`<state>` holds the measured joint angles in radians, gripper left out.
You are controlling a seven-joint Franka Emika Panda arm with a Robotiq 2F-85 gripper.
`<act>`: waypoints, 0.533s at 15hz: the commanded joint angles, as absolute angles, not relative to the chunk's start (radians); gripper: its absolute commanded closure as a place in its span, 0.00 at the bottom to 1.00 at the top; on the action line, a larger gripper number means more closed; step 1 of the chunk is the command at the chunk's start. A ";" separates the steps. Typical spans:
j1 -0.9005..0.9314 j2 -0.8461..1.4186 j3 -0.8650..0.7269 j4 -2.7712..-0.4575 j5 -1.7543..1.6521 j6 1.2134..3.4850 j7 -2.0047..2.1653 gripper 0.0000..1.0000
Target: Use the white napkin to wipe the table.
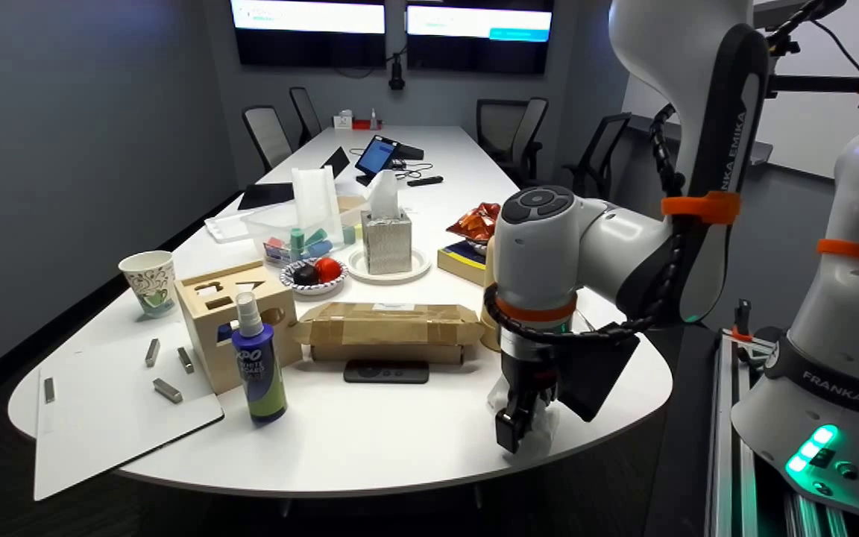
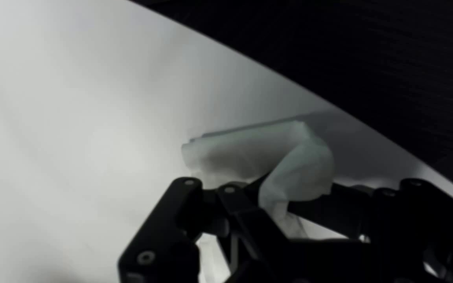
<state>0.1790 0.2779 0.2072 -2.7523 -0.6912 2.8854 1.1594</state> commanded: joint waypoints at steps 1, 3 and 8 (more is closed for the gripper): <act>0.179 0.274 0.205 -2.752 -0.864 2.951 1.249 1.00; 0.179 0.271 0.191 -2.751 -0.954 2.974 1.288 1.00; 0.187 0.275 0.181 -2.750 -1.078 2.999 1.326 1.00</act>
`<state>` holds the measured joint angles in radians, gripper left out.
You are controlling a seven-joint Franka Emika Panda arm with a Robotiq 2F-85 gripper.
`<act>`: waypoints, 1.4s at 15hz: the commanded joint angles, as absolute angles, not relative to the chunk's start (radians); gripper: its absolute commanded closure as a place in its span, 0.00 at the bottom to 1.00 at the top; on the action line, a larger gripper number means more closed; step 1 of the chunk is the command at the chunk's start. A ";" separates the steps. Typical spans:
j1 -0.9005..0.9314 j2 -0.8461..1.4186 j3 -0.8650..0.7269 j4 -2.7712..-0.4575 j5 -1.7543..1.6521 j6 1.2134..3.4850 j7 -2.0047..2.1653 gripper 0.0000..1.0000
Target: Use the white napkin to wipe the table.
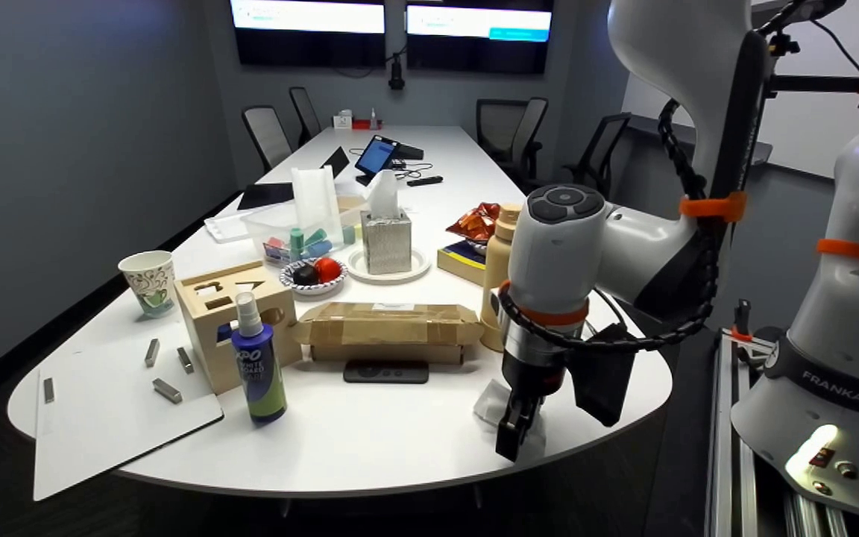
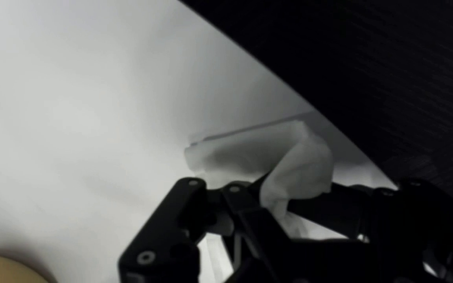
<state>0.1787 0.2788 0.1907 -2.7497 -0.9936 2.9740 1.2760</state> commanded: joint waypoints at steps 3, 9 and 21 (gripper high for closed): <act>0.201 0.256 0.183 -2.749 -1.130 2.989 1.340 1.00; 0.168 0.294 0.213 -2.748 -1.084 2.990 1.254 1.00; 0.196 0.317 0.246 -2.644 -1.052 2.909 1.248 1.00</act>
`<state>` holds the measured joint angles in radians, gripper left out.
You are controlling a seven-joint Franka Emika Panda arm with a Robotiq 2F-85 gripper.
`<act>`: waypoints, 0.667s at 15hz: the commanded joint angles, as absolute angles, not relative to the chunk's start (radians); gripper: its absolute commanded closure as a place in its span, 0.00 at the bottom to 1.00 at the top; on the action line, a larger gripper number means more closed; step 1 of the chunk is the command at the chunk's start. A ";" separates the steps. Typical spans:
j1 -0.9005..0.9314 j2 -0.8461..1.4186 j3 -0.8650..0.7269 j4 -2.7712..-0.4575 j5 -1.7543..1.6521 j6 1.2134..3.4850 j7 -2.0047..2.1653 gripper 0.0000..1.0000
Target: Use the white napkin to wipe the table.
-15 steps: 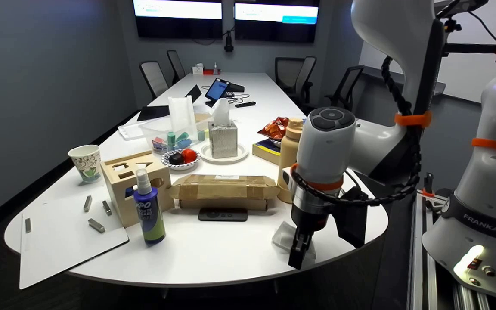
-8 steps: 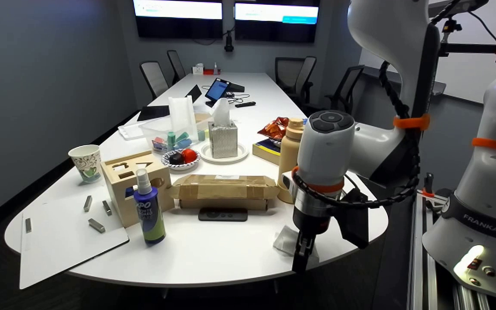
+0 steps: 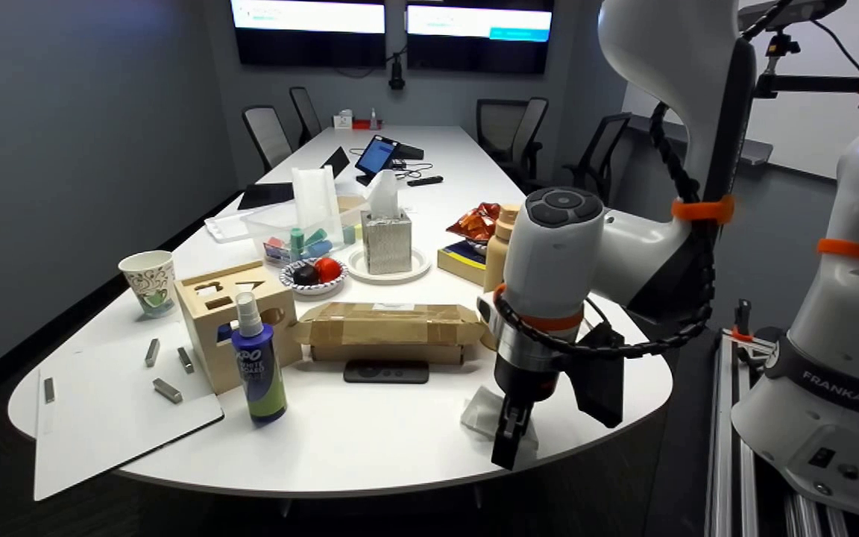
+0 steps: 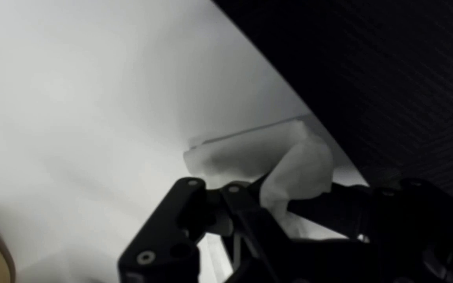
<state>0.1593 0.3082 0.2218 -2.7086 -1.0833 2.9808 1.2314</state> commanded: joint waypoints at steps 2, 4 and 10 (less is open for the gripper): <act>0.211 0.336 0.263 -2.589 -1.029 2.852 1.239 1.00; 0.223 0.365 0.282 -2.530 -1.000 2.801 1.216 1.00; 0.244 0.495 0.299 -2.358 -0.974 2.747 1.179 1.00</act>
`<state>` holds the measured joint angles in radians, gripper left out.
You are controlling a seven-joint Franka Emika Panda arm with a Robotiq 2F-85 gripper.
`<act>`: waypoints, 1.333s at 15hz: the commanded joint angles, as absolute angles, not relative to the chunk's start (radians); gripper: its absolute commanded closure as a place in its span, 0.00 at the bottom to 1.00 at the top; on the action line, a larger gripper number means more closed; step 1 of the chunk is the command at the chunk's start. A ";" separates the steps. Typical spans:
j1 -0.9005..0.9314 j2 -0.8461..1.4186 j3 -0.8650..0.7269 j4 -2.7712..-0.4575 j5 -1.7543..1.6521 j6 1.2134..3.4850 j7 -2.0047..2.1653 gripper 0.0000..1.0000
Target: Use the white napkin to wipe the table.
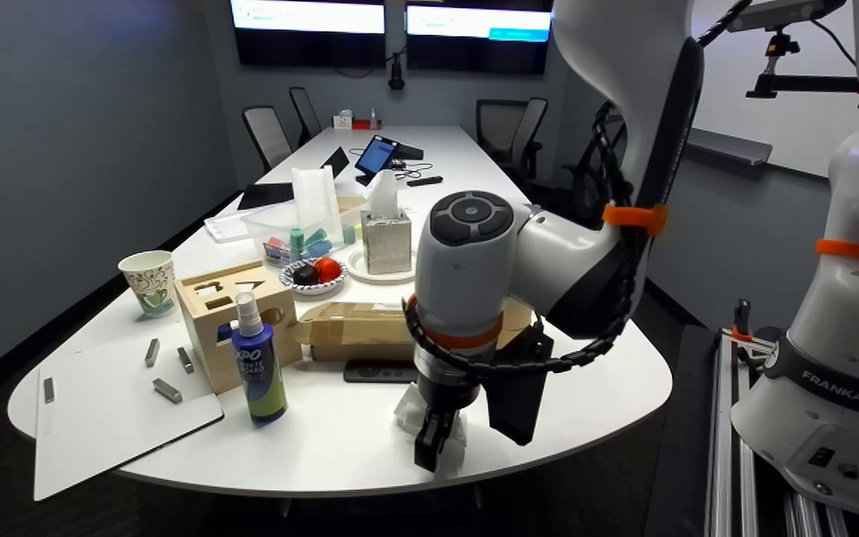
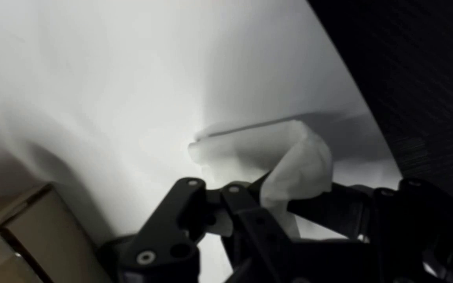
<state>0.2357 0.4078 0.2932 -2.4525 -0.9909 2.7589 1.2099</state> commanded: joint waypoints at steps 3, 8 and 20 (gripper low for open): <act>0.257 0.537 0.298 -2.294 -0.991 2.765 1.187 1.00; 0.300 0.557 0.288 -2.214 -1.008 2.752 1.216 1.00; 0.442 0.514 0.208 -2.228 -0.667 2.601 1.113 1.00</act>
<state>0.3822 0.5767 0.2526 -2.1758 -0.7483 2.6402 1.1056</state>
